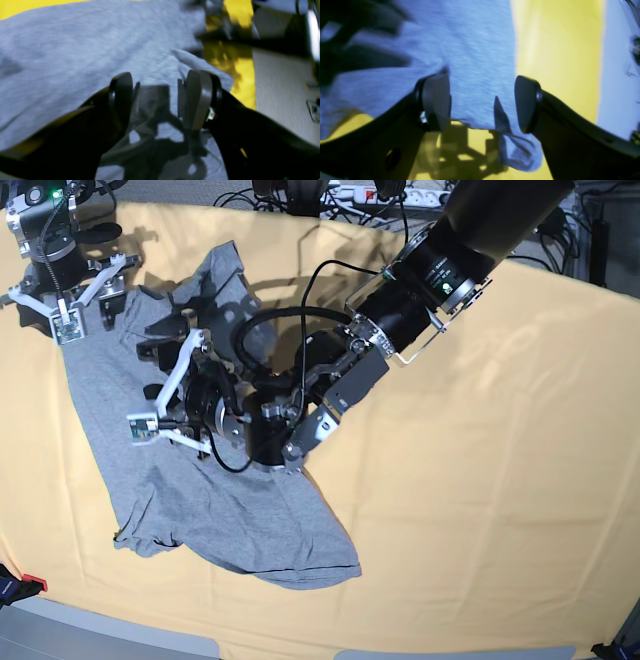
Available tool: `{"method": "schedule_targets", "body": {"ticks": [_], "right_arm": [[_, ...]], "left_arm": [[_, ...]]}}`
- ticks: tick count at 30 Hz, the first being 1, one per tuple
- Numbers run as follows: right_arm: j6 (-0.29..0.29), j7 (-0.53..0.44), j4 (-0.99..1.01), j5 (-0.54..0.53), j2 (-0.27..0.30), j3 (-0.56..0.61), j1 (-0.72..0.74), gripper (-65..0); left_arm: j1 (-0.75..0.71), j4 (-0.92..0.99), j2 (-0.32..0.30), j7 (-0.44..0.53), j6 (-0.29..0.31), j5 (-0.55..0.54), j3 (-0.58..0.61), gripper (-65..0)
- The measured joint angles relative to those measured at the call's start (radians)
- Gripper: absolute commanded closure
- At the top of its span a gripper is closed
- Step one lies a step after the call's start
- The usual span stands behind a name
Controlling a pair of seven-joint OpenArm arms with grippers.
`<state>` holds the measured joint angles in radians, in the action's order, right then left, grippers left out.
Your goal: Layout the t-shirt on the table in an organized manner, then fold the t-shirt properly
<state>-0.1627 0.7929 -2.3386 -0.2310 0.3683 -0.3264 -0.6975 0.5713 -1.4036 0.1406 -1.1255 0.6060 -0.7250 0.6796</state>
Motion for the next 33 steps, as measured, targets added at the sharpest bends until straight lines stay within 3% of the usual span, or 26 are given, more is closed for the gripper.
{"method": "schedule_targets", "body": {"ticks": [2,6,10,11,17,20,27,29,31,33], "right_arm": [[-0.013,0.000,0.000,-0.014,0.000,0.000,0.000,-42.0],[-0.095,-0.020,0.000,-0.078,0.000,-0.001,0.000,-42.0],[-0.257,-0.015,0.000,-0.195,0.000,-0.001,0.024,-41.9],[-0.273,-0.016,0.000,-0.230,0.000,-0.001,0.031,-42.0],[-0.265,-0.024,0.012,-0.270,0.000,-0.001,0.090,-42.0],[-0.262,-0.024,0.114,-0.311,0.000,0.001,0.147,-41.9],[-0.399,0.093,0.302,-0.547,0.000,0.001,0.252,-42.0],[-0.421,0.108,0.326,-0.572,-0.003,0.001,0.263,-41.6],[-0.422,0.113,0.337,-0.570,-0.003,0.002,0.261,-36.5],[-0.422,0.113,0.337,-0.571,-0.003,0.002,0.261,-26.5]], "left_arm": [[0.003,0.000,0.001,0.000,0.000,0.001,-0.041,-35.6],[0.008,0.000,0.003,-0.002,-0.023,0.037,-0.138,-35.6],[0.016,0.000,-0.002,-0.001,-0.041,0.052,-0.211,-35.6],[0.018,0.000,-0.010,0.000,-0.041,0.051,-0.217,-35.6],[0.021,0.000,-0.131,-0.002,-0.038,0.052,-0.219,-35.6],[0.028,0.000,-0.181,-0.002,-0.037,0.049,-0.221,-35.6],[0.033,0.000,-0.255,0.000,-0.037,0.025,-0.221,-35.6],[0.033,0.000,-0.273,-0.002,-0.038,0.027,-0.221,-35.6],[0.033,0.000,-0.279,-0.001,-0.038,0.026,-0.221,-35.6],[0.033,0.000,-0.279,-0.001,-0.037,0.026,-0.221,-35.6]]}}
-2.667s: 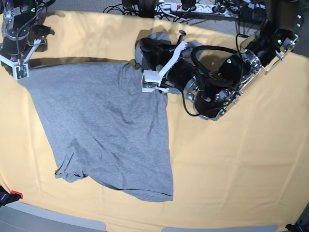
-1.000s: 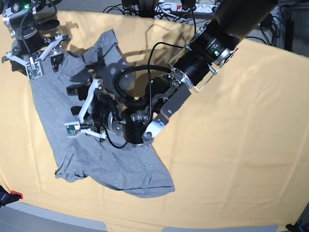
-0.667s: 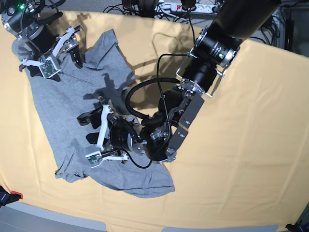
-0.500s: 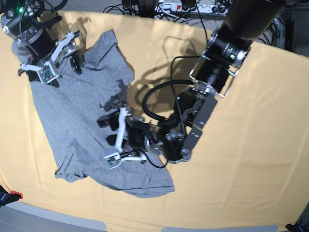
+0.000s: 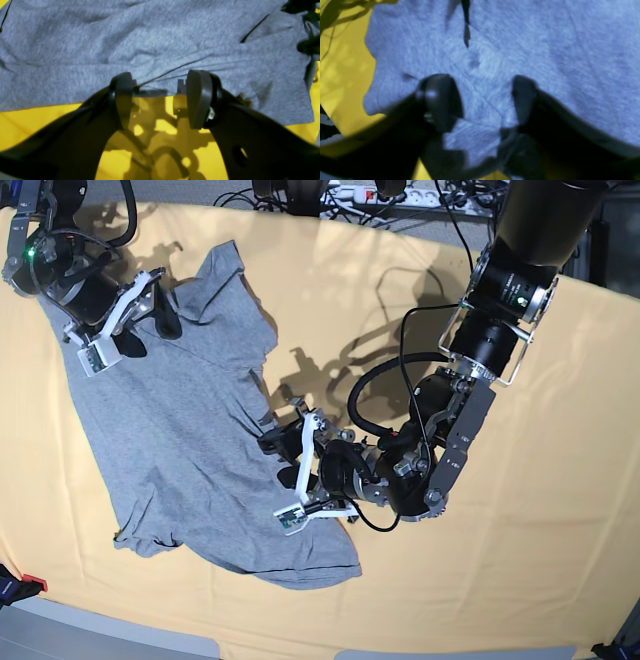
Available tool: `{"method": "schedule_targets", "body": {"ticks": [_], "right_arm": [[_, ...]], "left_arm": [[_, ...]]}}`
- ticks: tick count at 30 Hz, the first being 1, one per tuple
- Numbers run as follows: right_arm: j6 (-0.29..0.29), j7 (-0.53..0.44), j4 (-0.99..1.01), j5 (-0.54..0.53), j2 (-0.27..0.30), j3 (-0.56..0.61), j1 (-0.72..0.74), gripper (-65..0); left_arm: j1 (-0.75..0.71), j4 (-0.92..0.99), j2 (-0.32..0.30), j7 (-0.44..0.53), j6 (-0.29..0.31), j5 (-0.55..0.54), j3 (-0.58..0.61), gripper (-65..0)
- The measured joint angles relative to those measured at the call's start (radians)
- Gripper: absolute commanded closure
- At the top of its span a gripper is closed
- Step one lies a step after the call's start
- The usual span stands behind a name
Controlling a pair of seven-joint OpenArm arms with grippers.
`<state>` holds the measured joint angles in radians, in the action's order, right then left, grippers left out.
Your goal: Layout the t-shirt on the table in an organized manner, then fold the t-shirt properly
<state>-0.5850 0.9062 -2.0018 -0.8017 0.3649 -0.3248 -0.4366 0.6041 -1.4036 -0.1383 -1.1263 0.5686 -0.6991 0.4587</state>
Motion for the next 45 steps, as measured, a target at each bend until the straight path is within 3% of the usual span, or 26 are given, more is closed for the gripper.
{"method": "schedule_targets", "body": {"ticks": [3,6,14,18,22,27,29,31,38,45], "right_arm": [[-0.075,0.032,0.000,-0.019,0.000,0.000,0.002,-13.4],[-0.106,0.079,0.000,-0.076,0.000,0.000,0.000,0.0],[-0.107,0.161,-0.065,-0.087,0.000,-0.014,-0.004,0.0],[-0.098,0.154,-0.214,0.040,0.000,-0.069,-0.078,0.0],[0.013,0.121,-0.338,0.193,0.001,-0.127,-0.199,0.0],[0.165,0.108,-0.342,0.316,0.001,-0.161,-0.304,0.0],[0.206,0.109,-0.342,0.333,0.002,-0.163,-0.344,0.0],[0.206,0.108,-0.342,0.306,0.002,-0.162,-0.386,0.0],[0.063,0.104,-0.342,0.198,0.004,-0.139,-0.520,0.0],[0.050,0.108,-0.342,0.203,0.003,-0.127,-0.541,0.0]], "left_arm": [[0.000,0.000,0.000,0.000,0.000,0.000,0.000,-35.6],[0.000,0.000,0.000,0.000,0.000,0.000,0.000,-35.6],[0.000,0.000,-0.003,0.000,0.015,0.001,0.000,-35.6],[0.000,0.000,-0.018,0.000,0.014,0.027,0.000,-35.6],[0.000,0.000,-0.042,0.006,0.014,0.026,0.000,-35.6],[0.000,0.000,-0.050,0.004,0.014,0.026,0.000,-35.6],[0.000,0.000,-0.047,0.007,0.041,0.027,0.000,-35.6],[0.000,0.000,-0.047,0.007,0.072,0.031,0.000,-35.6],[-0.002,0.000,-0.047,0.093,0.091,0.114,0.013,-35.6],[-0.002,0.000,-0.050,0.187,0.090,0.283,0.108,-35.6]]}}
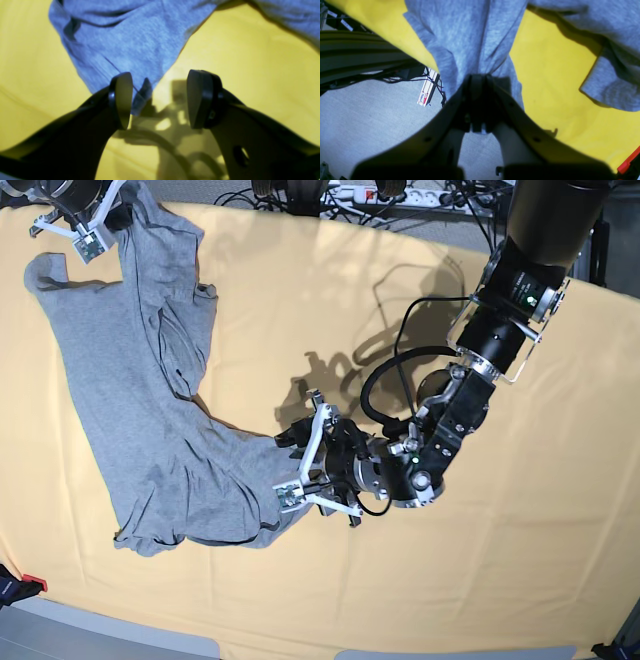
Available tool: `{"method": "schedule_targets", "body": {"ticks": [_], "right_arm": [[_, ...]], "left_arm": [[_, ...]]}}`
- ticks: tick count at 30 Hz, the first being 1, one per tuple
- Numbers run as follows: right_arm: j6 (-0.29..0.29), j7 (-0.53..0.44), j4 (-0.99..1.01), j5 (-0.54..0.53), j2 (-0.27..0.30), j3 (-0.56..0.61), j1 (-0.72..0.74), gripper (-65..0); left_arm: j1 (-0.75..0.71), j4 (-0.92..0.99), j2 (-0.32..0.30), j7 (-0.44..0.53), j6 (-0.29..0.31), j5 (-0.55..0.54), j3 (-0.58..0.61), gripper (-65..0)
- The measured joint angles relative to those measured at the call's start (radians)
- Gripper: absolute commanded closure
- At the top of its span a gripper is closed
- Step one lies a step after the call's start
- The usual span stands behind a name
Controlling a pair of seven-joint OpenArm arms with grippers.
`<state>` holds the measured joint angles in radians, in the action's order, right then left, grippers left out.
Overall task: Layout the t-shirt on the table in an organized manner, then fold the t-shirt properly
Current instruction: 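Pull the hem with the left gripper away from the right gripper, stretching the shirt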
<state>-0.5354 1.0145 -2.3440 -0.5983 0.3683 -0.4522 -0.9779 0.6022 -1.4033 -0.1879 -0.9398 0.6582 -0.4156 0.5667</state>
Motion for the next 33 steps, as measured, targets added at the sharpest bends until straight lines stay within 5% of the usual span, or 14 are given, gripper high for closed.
{"method": "schedule_targets", "body": {"ticks": [6,20,26,28,31,33], "right_arm": [[0.000,0.000,0.000,-0.001,0.000,0.000,0.000,0.0],[0.020,0.000,0.000,-0.001,0.000,0.000,0.000,0.0],[0.020,0.000,0.000,-0.001,0.000,0.000,0.000,0.0],[0.020,0.000,0.000,-0.001,0.000,0.000,0.000,0.0],[0.020,0.000,0.000,-0.001,0.000,0.000,0.000,0.0],[0.020,0.000,0.000,-0.001,0.000,0.000,0.002,0.0]], "left_arm": [[0.000,0.062,0.005,0.145,-0.193,0.164,0.075,-35.6],[0.151,0.423,0.100,0.209,-0.089,0.171,0.076,-35.6],[0.159,0.477,0.127,0.219,0.021,0.135,0.079,-35.5],[0.151,0.489,0.127,0.224,0.031,0.133,0.088,-27.4],[0.154,0.489,0.130,0.210,0.006,0.146,0.091,0.0],[0.166,0.488,0.133,0.172,-0.028,0.150,0.094,0.0]]}}
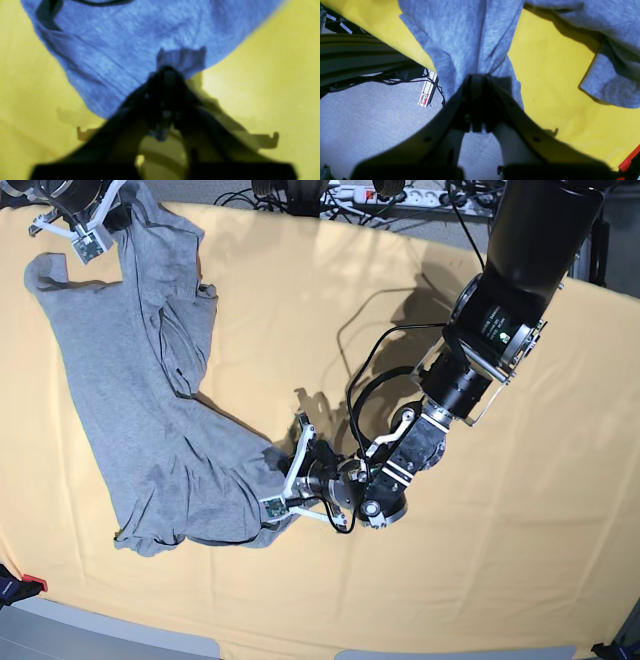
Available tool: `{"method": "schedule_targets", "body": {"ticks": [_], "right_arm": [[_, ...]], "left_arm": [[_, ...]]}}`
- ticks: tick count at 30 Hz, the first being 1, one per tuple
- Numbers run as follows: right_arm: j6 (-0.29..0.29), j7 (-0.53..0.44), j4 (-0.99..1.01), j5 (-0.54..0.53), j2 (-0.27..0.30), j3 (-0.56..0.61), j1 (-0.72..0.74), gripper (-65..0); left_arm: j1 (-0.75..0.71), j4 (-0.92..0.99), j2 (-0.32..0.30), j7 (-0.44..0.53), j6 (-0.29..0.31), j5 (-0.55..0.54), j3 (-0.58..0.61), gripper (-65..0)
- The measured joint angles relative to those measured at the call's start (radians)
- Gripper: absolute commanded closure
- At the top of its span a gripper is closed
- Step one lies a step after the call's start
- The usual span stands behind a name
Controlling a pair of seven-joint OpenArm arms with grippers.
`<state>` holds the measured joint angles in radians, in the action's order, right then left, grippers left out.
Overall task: Layout the t-shirt on the table in an organized manner, then fold the t-shirt properly
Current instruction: 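Pull the hem with the left gripper away from the right gripper, stretching the shirt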
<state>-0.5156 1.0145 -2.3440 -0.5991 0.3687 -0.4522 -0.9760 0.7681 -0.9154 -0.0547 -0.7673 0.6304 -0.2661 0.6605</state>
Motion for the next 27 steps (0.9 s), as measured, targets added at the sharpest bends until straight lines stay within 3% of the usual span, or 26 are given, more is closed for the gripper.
{"method": "schedule_targets", "body": {"ticks": [3,6,11,14,17,20,25,27], "right_arm": [[-0.001,0.000,0.000,0.005,0.000,0.000,0.009,0.0],[-0.005,0.003,0.000,0.019,0.000,0.000,0.018,0.0],[0.029,-0.044,0.000,0.145,0.002,0.000,0.018,0.0],[0.028,-0.083,0.000,0.166,0.002,0.000,0.021,0.0],[-0.028,-0.091,0.000,0.143,0.001,0.000,0.021,0.0],[-0.063,-0.087,0.000,0.129,0.000,0.000,0.020,0.0],[-0.070,-0.072,0.000,0.127,0.001,0.000,0.020,0.0],[-0.069,-0.073,0.000,0.126,0.001,0.000,0.021,0.0]], "left_arm": [[0.044,0.001,-0.005,-0.100,-0.024,0.000,0.001,0.0],[0.115,-0.008,-0.032,-0.190,-0.022,-0.098,0.000,0.0],[0.207,-0.078,-0.114,-0.352,0.010,-0.327,0.001,0.0],[0.230,-0.107,-0.178,-0.431,0.010,-0.457,0.001,0.0],[0.230,-0.117,-0.252,-0.524,0.063,-0.613,0.001,0.0],[0.224,-0.116,-0.333,-0.642,0.063,-0.832,0.002,0.0],[0.229,-0.118,-0.465,-0.638,0.063,-1.192,0.002,0.0],[0.228,-0.119,-0.513,-0.634,0.063,-1.218,0.002,0.0]]}}
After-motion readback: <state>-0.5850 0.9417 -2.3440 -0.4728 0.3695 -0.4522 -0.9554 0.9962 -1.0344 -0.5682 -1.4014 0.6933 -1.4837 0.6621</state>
